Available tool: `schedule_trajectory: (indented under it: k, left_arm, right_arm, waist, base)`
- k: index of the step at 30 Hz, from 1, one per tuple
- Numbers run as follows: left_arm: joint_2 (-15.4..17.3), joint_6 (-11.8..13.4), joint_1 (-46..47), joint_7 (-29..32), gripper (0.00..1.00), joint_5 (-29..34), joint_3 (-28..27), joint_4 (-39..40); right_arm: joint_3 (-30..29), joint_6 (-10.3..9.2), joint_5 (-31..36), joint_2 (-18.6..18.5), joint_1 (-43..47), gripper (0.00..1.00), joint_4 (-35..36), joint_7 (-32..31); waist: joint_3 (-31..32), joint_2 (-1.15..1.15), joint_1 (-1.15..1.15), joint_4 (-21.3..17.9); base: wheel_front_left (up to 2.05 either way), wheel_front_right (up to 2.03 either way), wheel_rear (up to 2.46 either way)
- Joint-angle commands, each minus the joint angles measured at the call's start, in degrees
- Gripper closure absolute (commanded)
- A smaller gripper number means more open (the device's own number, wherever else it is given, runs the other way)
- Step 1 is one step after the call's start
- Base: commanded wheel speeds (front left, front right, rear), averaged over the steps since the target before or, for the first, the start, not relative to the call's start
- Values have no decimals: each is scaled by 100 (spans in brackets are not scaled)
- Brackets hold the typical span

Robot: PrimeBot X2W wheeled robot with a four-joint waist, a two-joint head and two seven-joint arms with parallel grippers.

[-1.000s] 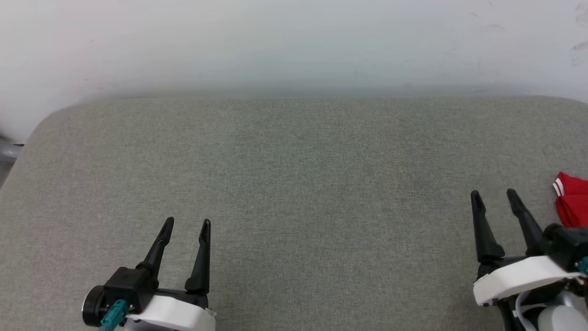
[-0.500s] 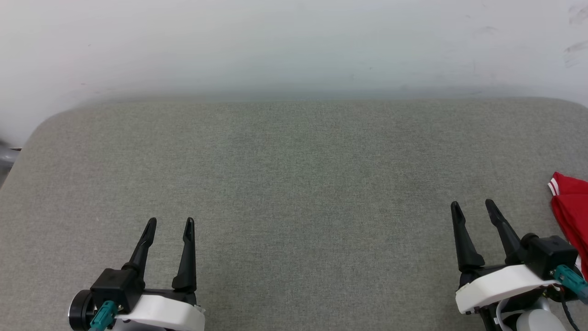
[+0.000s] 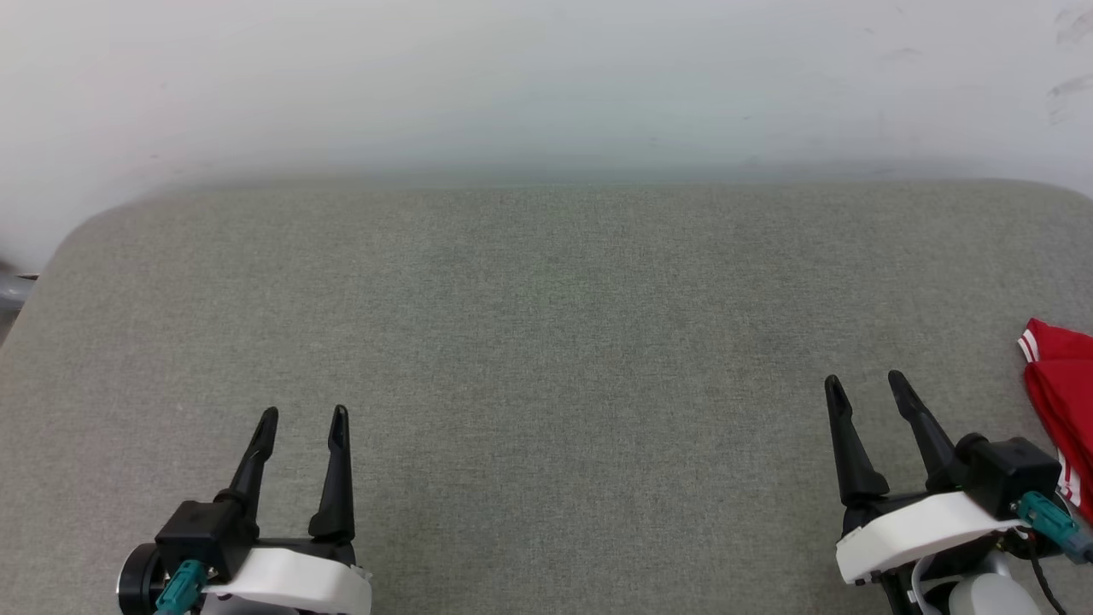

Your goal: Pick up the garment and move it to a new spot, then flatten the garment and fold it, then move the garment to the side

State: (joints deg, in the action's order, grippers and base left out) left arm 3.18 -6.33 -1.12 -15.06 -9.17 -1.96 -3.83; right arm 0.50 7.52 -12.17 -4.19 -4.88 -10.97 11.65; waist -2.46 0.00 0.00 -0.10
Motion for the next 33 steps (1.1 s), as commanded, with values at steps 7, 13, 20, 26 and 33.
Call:
schedule_trajectory:
  k: [7,13,20,26,33]
  left_arm:
    - [-13,-9,35,107,100,-313,-58,-177]
    - [-14,-18,96,286,100,-996,-95,-243]
    - [-15,-28,152,463,100,-1727,-123,-305]
    - [-16,-36,208,607,100,-2303,-149,-362]
    - [-18,-47,265,767,100,-2930,-178,-426]
  right_arm:
    - [-28,1,-290,8,46,100,-137,-87]
    - [-90,1,-948,19,31,100,-144,-239]
    - [-146,0,-1653,30,16,100,-148,-392]
    - [-193,0,-2209,39,0,100,-157,-514]
    - [-246,-1,-2816,48,-22,100,-170,-648]
  waist:
    - [-12,0,1,-3]
    - [0,0,0,-2]
    - [13,0,0,-2]
    - [25,0,0,-1]
    - [39,0,0,0]
  base:
    - [0,0,0]
    - [0,0,0]
    - [0,0,0]
    - [0,0,0]
    - [0,0,0]
